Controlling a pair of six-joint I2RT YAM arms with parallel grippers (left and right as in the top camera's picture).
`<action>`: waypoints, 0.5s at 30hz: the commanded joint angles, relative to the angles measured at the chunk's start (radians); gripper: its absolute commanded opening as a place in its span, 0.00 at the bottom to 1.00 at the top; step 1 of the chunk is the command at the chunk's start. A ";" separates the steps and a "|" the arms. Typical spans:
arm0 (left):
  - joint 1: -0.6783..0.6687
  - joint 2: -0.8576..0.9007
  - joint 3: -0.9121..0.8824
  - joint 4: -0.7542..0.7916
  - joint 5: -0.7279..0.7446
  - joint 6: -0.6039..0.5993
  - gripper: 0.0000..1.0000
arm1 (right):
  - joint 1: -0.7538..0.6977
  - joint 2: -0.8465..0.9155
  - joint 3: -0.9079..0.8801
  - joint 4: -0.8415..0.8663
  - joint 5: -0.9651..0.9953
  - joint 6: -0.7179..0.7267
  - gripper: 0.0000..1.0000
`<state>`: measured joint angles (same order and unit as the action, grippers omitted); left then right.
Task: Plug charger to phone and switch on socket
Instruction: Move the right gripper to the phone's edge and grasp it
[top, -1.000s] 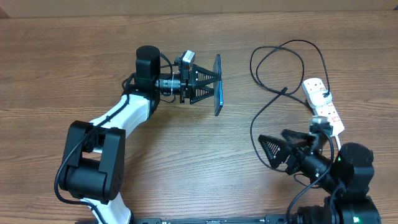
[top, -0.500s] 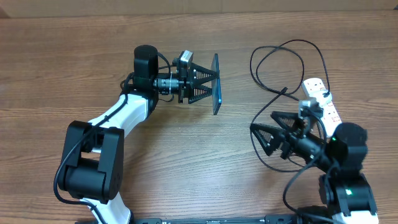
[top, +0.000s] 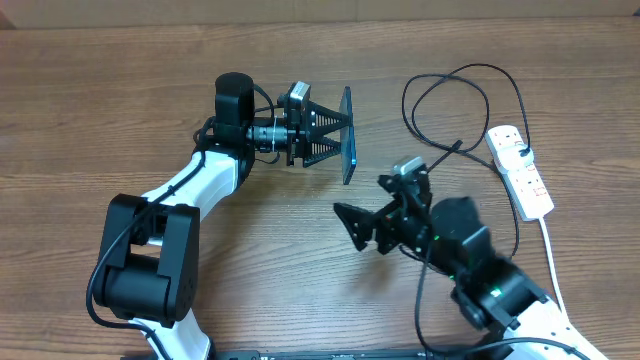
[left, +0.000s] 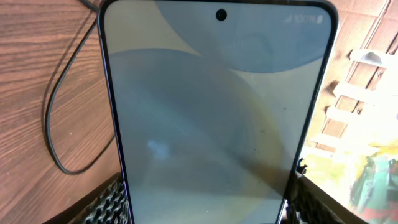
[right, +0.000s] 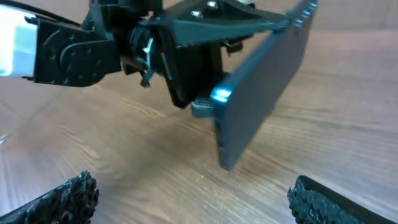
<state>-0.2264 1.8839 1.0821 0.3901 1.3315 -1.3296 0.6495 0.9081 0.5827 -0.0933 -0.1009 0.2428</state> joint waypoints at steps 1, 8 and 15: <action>0.005 0.006 0.003 0.011 0.030 -0.010 0.40 | 0.072 0.061 0.015 0.076 0.280 0.014 1.00; 0.005 0.006 0.003 0.011 0.042 -0.010 0.40 | 0.080 0.217 0.015 0.255 0.341 0.014 1.00; 0.005 0.006 0.003 0.011 0.050 -0.010 0.40 | 0.080 0.321 0.015 0.393 0.340 0.014 0.96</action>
<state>-0.2264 1.8839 1.0817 0.3901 1.3430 -1.3331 0.7273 1.2018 0.5838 0.2741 0.2108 0.2512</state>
